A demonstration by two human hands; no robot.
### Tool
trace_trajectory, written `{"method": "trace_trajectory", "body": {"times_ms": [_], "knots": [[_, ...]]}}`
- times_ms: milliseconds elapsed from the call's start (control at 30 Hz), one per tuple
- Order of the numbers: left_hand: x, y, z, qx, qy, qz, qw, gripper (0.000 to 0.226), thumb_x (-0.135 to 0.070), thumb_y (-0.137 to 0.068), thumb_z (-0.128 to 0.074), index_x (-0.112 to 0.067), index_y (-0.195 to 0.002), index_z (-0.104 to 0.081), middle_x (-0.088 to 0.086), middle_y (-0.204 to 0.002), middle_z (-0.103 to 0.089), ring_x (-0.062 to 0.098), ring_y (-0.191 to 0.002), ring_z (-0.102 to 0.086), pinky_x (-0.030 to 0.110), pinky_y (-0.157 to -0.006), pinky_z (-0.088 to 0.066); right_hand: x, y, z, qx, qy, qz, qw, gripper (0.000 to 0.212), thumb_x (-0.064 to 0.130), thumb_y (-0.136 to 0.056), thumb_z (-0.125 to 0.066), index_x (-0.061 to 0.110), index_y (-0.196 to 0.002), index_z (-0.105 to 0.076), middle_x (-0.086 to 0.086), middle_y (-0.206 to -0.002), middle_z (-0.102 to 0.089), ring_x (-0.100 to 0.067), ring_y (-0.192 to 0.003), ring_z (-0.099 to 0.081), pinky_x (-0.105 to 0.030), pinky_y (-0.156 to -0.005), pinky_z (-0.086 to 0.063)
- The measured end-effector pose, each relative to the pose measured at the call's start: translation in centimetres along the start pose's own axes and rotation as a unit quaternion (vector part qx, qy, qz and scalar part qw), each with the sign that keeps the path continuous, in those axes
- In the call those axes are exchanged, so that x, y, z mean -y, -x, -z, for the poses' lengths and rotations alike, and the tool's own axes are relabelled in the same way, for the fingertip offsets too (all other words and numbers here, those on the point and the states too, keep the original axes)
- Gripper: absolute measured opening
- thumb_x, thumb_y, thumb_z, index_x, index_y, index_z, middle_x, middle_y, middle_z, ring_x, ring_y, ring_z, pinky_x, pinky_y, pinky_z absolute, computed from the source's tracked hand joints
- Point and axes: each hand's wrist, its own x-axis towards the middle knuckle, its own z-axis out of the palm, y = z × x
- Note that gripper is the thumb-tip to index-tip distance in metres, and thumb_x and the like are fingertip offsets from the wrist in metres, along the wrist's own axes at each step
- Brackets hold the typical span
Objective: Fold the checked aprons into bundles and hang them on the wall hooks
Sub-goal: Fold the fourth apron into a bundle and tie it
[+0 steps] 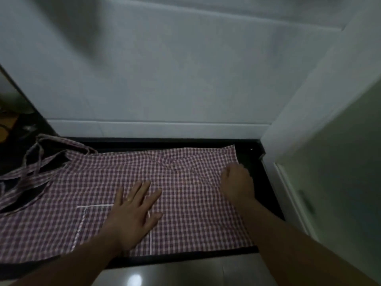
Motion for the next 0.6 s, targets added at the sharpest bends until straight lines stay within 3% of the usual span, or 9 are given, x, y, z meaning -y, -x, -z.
{"method": "trace_trajectory", "body": {"times_ms": [33, 100, 167, 267, 367, 433, 533, 600], "knots": [[0.1, 0.0, -0.1, 0.002, -0.005, 0.000, 1.000, 0.070, -0.076, -0.101, -0.017, -0.046, -0.163, -0.011, -0.002, -0.174, -0.006, 0.019, -0.160, 0.004, 0.062, -0.125, 0.001, 0.1, -2.3, -0.2, 0.015, -0.011, -0.026, 0.999, 0.025, 0.033, -0.102, -0.046, 0.012, -0.098, -0.058, -0.013, -0.106, -0.061, -0.032, -0.097, -0.061, -0.044, -0.084, -0.054], [0.0, 0.0, -0.3, 0.003, -0.006, -0.002, 1.000, 0.069, -0.075, -0.101, -0.021, -0.047, -0.163, -0.011, -0.003, -0.174, -0.007, 0.019, -0.161, 0.001, 0.062, -0.125, -0.003, 0.1, -6.2, -0.5, 0.067, -0.038, -0.090, 0.993, 0.045, 0.040, -0.098, -0.051, 0.006, -0.127, -0.056, -0.018, -0.126, -0.058, -0.036, -0.111, -0.059, -0.043, -0.095, -0.052], [-0.1, -0.3, 0.1, -0.006, -0.012, -0.004, 1.000, 0.068, -0.075, -0.101, -0.026, -0.045, -0.162, -0.021, -0.003, -0.172, -0.021, 0.020, -0.160, -0.012, 0.060, -0.125, -0.005, 0.0, -9.1, -0.9, 0.125, -0.098, -0.136, 0.978, 0.059, 0.048, -0.092, -0.058, 0.009, -0.137, -0.054, -0.016, -0.133, -0.059, -0.035, -0.116, -0.060, -0.039, -0.098, -0.051], [-0.5, -3.1, 2.1, -0.060, -0.002, 0.011, 0.998, 0.066, -0.071, -0.103, -0.026, -0.034, -0.156, -0.040, -0.006, -0.153, -0.044, 0.017, -0.146, -0.038, 0.053, -0.126, -0.011, -0.1, -10.8, -1.1, 0.183, -0.195, -0.142, 0.953, 0.043, 0.036, -0.093, -0.071, 0.006, -0.124, -0.066, -0.012, -0.124, -0.068, -0.032, -0.109, -0.066, -0.035, -0.097, -0.053], [-1.0, -6.3, 3.3, -0.053, 0.010, 0.067, 0.996, 0.070, -0.070, -0.104, -0.016, -0.034, -0.164, -0.020, -0.001, -0.168, -0.025, 0.018, -0.157, -0.018, 0.055, -0.127, -0.005, -0.7, -10.5, -0.4, 0.126, -0.313, -0.147, 0.930, 0.014, 0.016, -0.090, -0.075, 0.007, -0.099, -0.069, -0.017, -0.105, -0.073, -0.035, -0.096, -0.070, -0.048, -0.090, -0.060], [-0.9, -6.6, 2.5, -0.045, 0.008, 0.080, 0.996, 0.071, -0.069, -0.104, -0.016, -0.034, -0.166, -0.011, 0.001, -0.173, -0.014, 0.019, -0.160, -0.007, 0.058, -0.127, -0.001, -1.8, -10.8, 0.5, 0.066, -0.399, -0.163, 0.900, 0.008, 0.010, -0.090, -0.072, 0.012, -0.095, -0.067, -0.015, -0.101, -0.072, -0.034, -0.095, -0.070, -0.049, -0.087, -0.060], [-0.9, -5.7, 1.7, -0.064, 0.002, 0.089, 0.994, 0.069, -0.066, -0.105, -0.020, -0.030, -0.165, -0.022, 0.002, -0.171, -0.024, 0.020, -0.158, -0.020, 0.059, -0.127, -0.007, -3.2, -11.4, 0.7, -0.003, -0.350, -0.164, 0.922, 0.003, 0.008, -0.092, -0.061, 0.011, -0.093, -0.062, -0.008, -0.093, -0.067, -0.033, -0.093, -0.066, -0.036, -0.077, -0.056], [-1.2, -5.8, 1.9, -0.085, -0.003, 0.088, 0.993, 0.068, -0.064, -0.106, -0.020, -0.029, -0.164, -0.024, 0.001, -0.171, -0.024, 0.019, -0.158, -0.021, 0.058, -0.127, -0.004, -3.4, -11.6, -0.2, -0.003, -0.262, -0.132, 0.956, 0.008, 0.007, -0.098, -0.052, 0.010, -0.096, -0.059, -0.004, -0.091, -0.062, -0.030, -0.091, -0.062, -0.026, -0.063, -0.041]]}}
